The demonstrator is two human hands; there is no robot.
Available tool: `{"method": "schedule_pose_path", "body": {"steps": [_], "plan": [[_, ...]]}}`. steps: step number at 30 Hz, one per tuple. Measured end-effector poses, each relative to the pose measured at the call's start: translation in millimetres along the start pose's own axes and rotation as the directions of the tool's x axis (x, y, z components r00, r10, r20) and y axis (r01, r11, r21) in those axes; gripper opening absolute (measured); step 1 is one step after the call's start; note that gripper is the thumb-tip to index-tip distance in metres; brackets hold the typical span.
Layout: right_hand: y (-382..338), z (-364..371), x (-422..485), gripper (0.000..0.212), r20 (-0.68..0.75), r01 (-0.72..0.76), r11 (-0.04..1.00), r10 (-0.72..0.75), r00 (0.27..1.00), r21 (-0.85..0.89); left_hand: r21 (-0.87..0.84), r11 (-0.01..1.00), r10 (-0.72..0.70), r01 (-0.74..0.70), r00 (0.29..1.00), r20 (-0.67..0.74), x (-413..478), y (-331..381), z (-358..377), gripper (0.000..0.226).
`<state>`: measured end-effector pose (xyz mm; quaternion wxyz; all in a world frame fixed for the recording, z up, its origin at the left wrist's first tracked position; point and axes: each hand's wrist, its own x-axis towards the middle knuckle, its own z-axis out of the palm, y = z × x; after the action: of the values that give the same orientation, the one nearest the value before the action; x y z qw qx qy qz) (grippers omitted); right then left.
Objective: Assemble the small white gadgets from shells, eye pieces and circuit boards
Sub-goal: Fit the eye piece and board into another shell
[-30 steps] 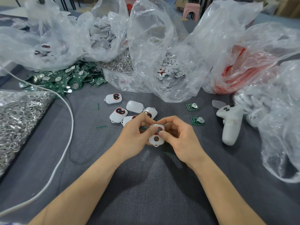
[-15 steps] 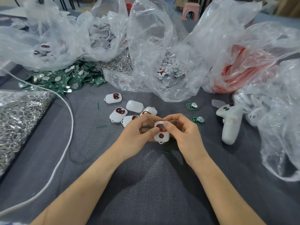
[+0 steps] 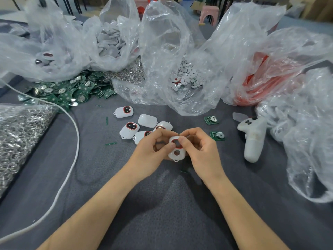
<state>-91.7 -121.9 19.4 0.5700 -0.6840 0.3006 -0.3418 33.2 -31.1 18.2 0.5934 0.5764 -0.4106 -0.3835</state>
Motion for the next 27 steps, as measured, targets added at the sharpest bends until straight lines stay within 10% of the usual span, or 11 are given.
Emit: {"method": "schedule_pose_path", "body": {"steps": [9,22,27], "plan": [[1.7,-2.5,0.4,0.01,-0.141,0.012,0.996,-0.025,0.99,-0.091,-0.172,0.982,-0.093,0.081,0.993,-0.067,0.5,2.2,-4.7,0.017],[-7.6,-14.9,-2.8,0.014,-0.335,0.045,0.98,-0.109,0.936,-0.193,0.031,0.999,-0.012,0.012,1.0,-0.009,-1.2,7.3,-5.3,0.039],[-55.5,-92.6,-12.6,0.018,-0.535,0.134,0.964,-0.24,0.81,-0.23,0.086,0.995,0.044,-0.043,0.999,-0.005,-0.6,0.6,-3.1,0.042]]}}
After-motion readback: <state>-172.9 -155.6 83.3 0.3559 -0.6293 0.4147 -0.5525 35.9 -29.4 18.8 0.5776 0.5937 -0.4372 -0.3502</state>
